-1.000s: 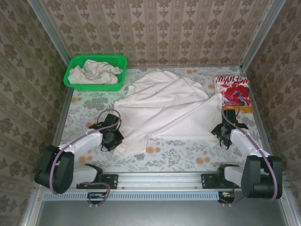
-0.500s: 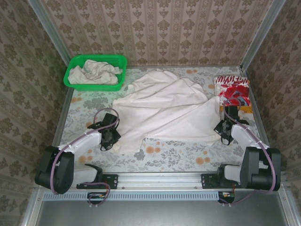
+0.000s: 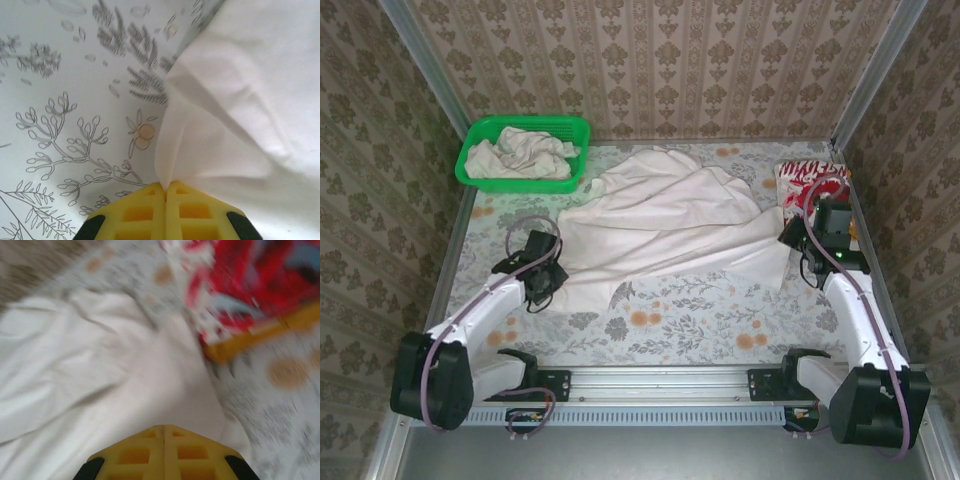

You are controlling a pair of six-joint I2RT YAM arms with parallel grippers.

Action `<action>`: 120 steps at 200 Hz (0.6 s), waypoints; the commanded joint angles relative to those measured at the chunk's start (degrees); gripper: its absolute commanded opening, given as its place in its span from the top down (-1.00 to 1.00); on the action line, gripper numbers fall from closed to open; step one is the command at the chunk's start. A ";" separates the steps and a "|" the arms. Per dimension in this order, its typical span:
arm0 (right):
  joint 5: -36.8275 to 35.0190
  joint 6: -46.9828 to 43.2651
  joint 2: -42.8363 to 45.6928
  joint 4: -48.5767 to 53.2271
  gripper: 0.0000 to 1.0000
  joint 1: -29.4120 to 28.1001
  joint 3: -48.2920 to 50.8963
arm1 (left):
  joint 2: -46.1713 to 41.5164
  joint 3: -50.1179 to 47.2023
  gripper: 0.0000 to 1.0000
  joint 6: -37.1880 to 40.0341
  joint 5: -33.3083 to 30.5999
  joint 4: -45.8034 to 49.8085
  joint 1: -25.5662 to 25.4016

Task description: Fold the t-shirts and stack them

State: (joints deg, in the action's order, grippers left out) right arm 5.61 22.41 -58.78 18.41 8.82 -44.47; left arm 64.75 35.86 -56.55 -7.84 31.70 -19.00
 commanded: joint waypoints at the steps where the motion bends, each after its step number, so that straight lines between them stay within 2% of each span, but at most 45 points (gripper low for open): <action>1: 7.77 -6.48 2.75 -3.90 1.00 -0.89 -3.16 | -3.20 1.72 1.00 2.24 -2.08 4.12 1.15; 20: 9.22 -6.11 6.04 -0.85 1.00 -4.28 -0.43 | -4.69 0.50 1.00 1.89 -1.77 4.77 2.01; 37: 7.11 -2.73 11.16 4.46 1.00 -8.60 4.70 | -5.72 -1.15 1.00 1.37 -1.03 5.12 2.88; 55: 5.89 7.39 17.91 10.31 1.00 -12.05 10.89 | -6.71 -2.60 1.00 1.12 -0.60 5.41 3.48; 76: 5.61 23.22 24.39 18.07 1.00 -15.62 17.07 | -7.19 -3.57 1.00 1.89 0.13 5.56 5.16; 81: 5.69 25.80 25.53 19.58 0.84 -16.26 18.05 | -7.30 -3.62 1.00 2.29 0.27 5.56 5.64; 88: 5.28 28.33 26.85 21.76 0.49 -16.94 18.67 | -7.25 -3.61 1.00 2.83 0.48 5.56 6.25; 96: 4.53 29.47 27.76 24.27 0.01 -17.08 18.61 | -7.22 -3.64 1.00 3.55 0.54 5.56 6.90; 102: 3.39 29.83 27.91 26.13 -0.25 -17.08 18.24 | -7.11 -3.60 1.00 4.03 0.58 5.56 7.36; 112: 2.04 29.79 27.11 28.23 -0.46 -17.08 17.31 | -6.87 -3.60 1.00 4.71 0.80 5.18 8.13; 120: 1.93 30.15 25.76 29.18 -0.51 -17.08 16.91 | -6.54 -3.57 1.00 5.16 1.13 4.90 8.69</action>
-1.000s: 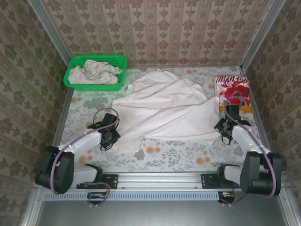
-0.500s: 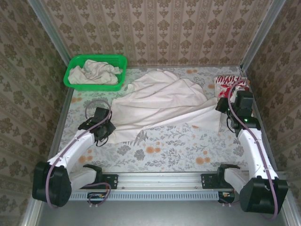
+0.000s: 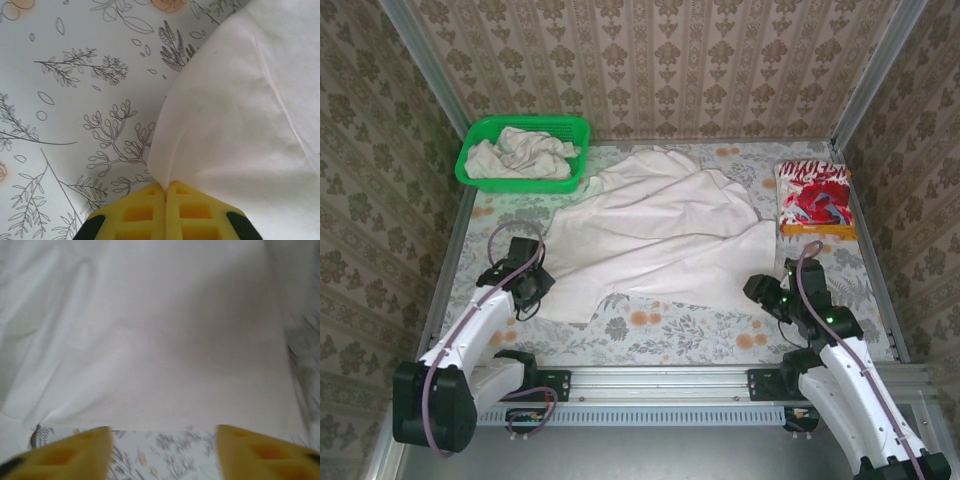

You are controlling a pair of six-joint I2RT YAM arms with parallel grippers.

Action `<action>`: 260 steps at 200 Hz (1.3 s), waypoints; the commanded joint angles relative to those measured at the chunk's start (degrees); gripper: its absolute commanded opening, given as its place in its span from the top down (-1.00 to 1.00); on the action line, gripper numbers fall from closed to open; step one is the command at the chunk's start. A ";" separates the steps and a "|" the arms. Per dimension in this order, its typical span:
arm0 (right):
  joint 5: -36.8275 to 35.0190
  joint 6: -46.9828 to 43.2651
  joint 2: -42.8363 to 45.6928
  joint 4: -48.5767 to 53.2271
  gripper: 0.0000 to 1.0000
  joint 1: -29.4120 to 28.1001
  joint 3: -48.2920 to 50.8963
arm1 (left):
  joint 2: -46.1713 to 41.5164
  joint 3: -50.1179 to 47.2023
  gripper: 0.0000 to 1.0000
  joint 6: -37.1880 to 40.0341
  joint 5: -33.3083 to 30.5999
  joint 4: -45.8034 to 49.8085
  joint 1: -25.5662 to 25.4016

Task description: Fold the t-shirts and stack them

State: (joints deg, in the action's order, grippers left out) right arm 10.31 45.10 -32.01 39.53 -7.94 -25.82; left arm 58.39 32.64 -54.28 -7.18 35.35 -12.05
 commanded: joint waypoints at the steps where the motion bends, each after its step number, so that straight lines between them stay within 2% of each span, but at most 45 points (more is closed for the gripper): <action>1: -2.76 7.55 -1.20 8.13 -0.51 -0.32 -1.80 | -0.15 -0.37 1.00 2.92 0.53 1.18 1.76; 29: -3.04 11.02 -6.58 10.56 -0.47 -0.24 -1.78 | 1.36 0.05 1.00 3.65 1.33 -0.04 2.39; 87: -6.70 10.18 -13.15 6.57 -0.07 2.25 0.43 | 1.99 -0.97 1.00 3.40 1.86 -1.41 2.48; 122: -1.07 8.15 -15.70 1.54 0.00 9.52 2.86 | 2.34 -1.19 1.00 3.56 2.04 -2.22 2.61; 173: 4.62 9.72 -19.58 -6.84 0.01 10.23 6.37 | 3.26 -0.84 1.00 4.12 1.84 -3.07 2.56; 245: 2.17 7.00 -22.88 -8.52 0.51 10.23 5.58 | 4.09 -1.27 1.00 4.72 2.17 -4.33 2.50; 260: 2.34 5.82 -23.71 -8.25 0.73 10.26 4.74 | 4.32 -1.33 1.00 4.73 2.26 -4.58 2.61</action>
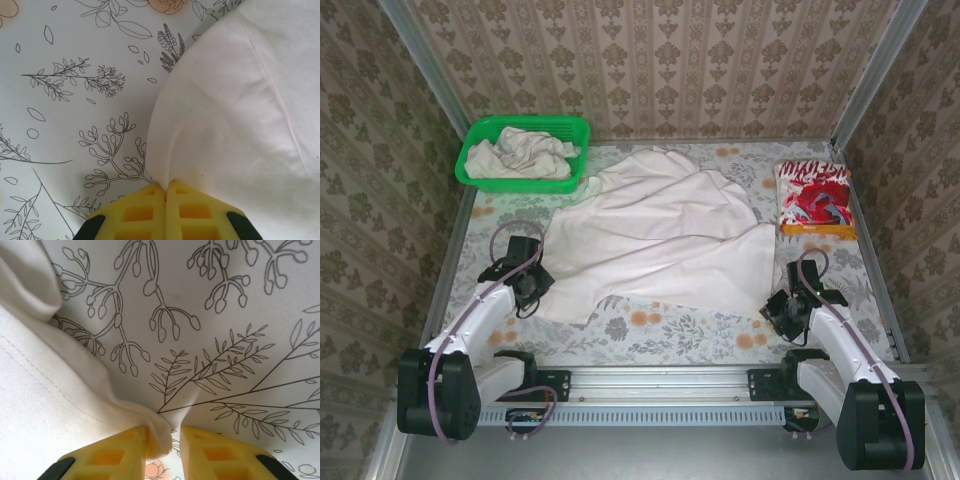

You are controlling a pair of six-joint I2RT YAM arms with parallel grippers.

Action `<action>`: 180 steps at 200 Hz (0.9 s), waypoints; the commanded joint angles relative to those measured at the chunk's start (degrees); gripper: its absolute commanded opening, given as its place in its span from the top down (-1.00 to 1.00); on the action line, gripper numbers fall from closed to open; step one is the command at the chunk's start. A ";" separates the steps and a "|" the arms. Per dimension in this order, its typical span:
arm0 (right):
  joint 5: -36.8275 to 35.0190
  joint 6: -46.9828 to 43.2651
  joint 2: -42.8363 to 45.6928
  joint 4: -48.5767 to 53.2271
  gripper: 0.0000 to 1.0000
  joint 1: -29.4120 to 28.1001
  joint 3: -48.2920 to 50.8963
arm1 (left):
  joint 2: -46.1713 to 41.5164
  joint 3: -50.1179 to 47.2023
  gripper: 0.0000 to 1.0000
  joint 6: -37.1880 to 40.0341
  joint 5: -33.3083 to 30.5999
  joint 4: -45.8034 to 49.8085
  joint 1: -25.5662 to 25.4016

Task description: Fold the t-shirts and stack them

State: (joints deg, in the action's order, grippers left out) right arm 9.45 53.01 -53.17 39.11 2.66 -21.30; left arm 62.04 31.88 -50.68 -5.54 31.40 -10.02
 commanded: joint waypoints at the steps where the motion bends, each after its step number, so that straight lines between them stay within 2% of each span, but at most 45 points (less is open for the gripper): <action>1: 3.20 -2.24 -2.55 -7.74 0.75 -0.35 0.17 | 0.69 -0.54 1.00 1.12 0.62 -0.63 0.55; 12: 2.81 -3.76 -2.43 -7.16 1.00 -0.37 -0.59 | 0.81 -0.59 1.00 1.19 0.64 -0.77 0.53; 69: 0.76 -5.85 0.47 -3.01 1.00 -0.32 -2.46 | 0.36 -0.78 1.00 1.37 0.29 -0.70 0.47; 87: 0.61 -4.95 0.66 -3.21 0.42 -0.37 -1.40 | 0.58 -0.77 1.00 1.38 0.36 -1.02 0.57; 99: 1.45 -4.28 0.96 -4.48 0.24 -0.37 -0.48 | 0.75 -0.77 1.00 1.37 0.44 -1.25 0.59; 153: 3.63 -3.37 1.83 -7.08 0.20 -0.37 0.41 | 1.15 -0.94 1.00 1.56 0.55 -1.59 0.54; 180: 5.99 -3.34 5.03 -8.17 0.18 -0.37 0.90 | 1.15 -0.95 1.00 1.54 0.63 -1.60 0.58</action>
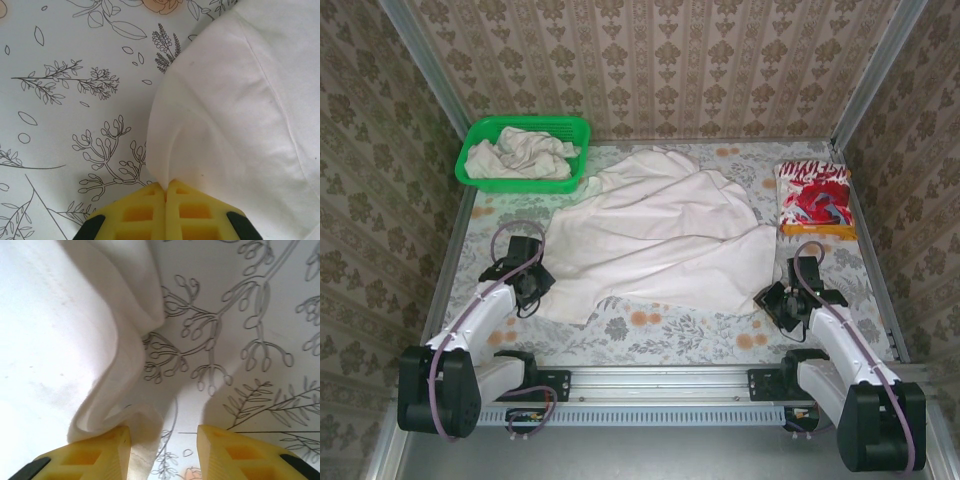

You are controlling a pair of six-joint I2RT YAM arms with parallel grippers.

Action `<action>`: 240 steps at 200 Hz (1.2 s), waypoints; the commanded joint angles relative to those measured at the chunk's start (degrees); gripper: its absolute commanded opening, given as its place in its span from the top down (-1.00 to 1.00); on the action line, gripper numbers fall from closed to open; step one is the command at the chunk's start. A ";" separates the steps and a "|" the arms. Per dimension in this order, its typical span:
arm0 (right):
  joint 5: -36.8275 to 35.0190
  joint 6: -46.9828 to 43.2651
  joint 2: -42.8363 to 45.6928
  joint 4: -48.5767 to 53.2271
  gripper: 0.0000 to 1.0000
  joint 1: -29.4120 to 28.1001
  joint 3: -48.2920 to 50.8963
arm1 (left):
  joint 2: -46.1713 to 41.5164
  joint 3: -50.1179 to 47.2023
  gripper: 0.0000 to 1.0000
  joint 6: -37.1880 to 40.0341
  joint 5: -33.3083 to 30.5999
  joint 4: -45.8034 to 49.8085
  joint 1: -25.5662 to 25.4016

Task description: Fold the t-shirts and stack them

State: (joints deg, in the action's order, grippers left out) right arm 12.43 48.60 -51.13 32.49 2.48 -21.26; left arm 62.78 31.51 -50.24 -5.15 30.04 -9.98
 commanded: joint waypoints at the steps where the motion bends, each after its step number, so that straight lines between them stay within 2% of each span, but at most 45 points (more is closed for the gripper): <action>1: 3.07 1.06 3.20 -1.46 0.17 -0.15 0.90 | 0.41 -0.62 1.00 1.11 0.27 -0.29 0.56; 43: 2.92 4.33 11.57 1.45 -0.23 -0.13 3.58 | 0.75 -1.16 1.00 1.09 0.79 -0.96 0.49; 86: 5.61 6.08 10.57 -0.38 -0.36 -0.13 6.10 | 1.95 -1.03 1.00 2.16 1.72 -1.17 0.49; 119: 0.04 1.65 12.20 7.61 -0.32 -0.14 0.38 | 1.64 -1.01 1.00 2.16 1.46 -1.30 0.49; 169: -4.79 -4.80 2.49 13.37 0.03 -0.44 -5.71 | 1.99 -1.61 1.00 1.52 1.90 -2.07 0.55; 213: -7.82 -5.14 -3.81 11.49 0.17 -4.49 -6.12 | 1.90 -2.07 1.00 1.46 1.54 -2.29 0.50; 240: -8.62 -5.17 -7.05 10.91 0.16 -6.47 -7.23 | 1.98 -2.24 1.00 1.42 1.65 -2.43 0.49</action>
State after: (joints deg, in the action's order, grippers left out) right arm 6.42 44.62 -56.25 42.46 -2.59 -26.39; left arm 64.55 30.02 -49.21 -3.84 27.75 -9.98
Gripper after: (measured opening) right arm 0.420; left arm 0.050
